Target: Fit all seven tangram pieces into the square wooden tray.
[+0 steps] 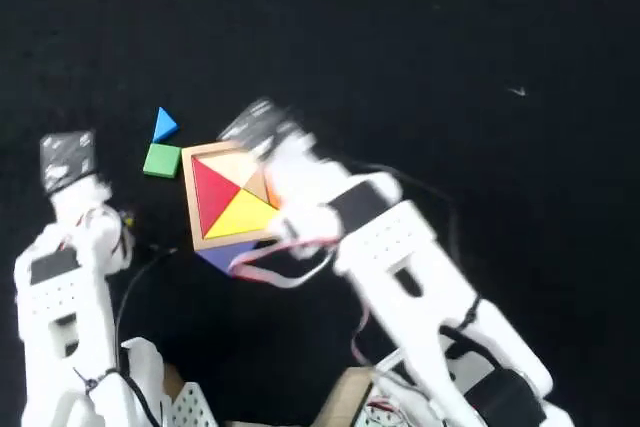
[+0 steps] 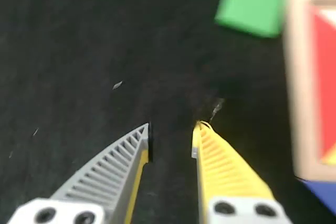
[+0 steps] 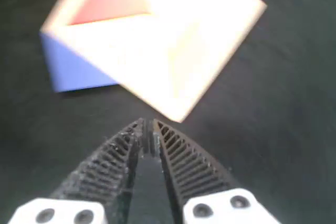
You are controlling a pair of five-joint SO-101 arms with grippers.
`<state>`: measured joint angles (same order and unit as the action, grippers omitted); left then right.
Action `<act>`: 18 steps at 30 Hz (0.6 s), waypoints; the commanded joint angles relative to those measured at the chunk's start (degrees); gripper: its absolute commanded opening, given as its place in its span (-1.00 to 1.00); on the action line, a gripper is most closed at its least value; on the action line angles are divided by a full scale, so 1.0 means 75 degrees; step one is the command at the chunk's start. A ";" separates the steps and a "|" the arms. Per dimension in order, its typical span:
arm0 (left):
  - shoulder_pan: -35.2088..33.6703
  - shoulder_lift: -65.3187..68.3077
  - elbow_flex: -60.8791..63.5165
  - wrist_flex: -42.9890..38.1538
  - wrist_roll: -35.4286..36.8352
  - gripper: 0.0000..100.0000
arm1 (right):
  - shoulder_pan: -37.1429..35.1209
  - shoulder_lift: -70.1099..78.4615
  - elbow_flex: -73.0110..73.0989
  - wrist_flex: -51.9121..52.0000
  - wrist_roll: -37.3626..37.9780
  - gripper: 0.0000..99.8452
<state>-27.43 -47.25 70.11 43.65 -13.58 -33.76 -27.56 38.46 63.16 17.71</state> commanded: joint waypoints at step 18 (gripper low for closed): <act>-0.3300 -0.2907 0.2245 -0.0316 0.1020 -0.71 | -0.3024 0.5327 -0.3991 -0.0340 0.0293 -0.98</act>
<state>-51.60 -67.12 86.99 41.19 -5.67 -55.65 9.80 14.81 61.49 19.21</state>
